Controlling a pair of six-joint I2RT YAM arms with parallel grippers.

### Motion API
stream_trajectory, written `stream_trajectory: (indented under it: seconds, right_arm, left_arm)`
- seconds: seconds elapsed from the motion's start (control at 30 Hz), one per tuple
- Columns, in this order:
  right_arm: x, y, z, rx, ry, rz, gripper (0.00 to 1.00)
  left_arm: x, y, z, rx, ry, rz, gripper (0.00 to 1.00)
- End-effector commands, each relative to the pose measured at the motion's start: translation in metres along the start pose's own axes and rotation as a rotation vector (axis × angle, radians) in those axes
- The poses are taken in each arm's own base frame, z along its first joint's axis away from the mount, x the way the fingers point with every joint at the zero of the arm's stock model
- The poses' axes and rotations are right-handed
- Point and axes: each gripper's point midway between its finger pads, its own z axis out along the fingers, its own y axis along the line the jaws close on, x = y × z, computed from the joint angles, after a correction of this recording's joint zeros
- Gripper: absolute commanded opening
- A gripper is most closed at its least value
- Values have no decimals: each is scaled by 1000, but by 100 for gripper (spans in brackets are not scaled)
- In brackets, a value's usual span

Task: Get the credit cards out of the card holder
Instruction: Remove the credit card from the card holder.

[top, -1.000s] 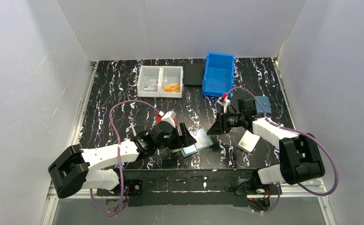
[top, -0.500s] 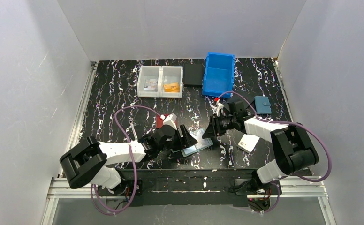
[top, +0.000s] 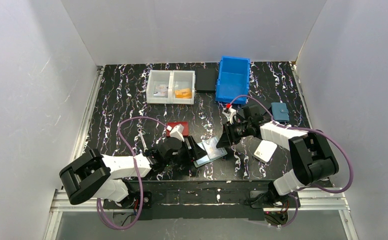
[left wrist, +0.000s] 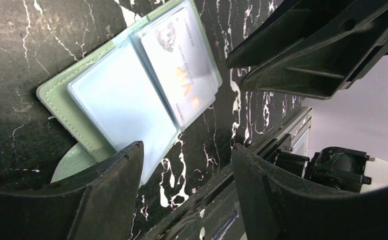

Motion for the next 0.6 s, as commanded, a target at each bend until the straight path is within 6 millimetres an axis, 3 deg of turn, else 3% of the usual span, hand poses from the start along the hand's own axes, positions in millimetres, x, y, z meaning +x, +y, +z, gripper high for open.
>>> stream_trajectory:
  seconds: [0.0,0.4,0.57]
  right_arm:
    - [-6,9,-2,-57,6,-80,44]
    - [-5,8,-1,-61,22,-75,45]
    - [-3,7,1,-69,31,-56,46]
  left_arm:
    - [-14,-13,-4,40,-63,9,63]
    - [-11,-13,-2,54,-57,-31,63]
    - [-15,-22,-2,99,-77,-74,64]
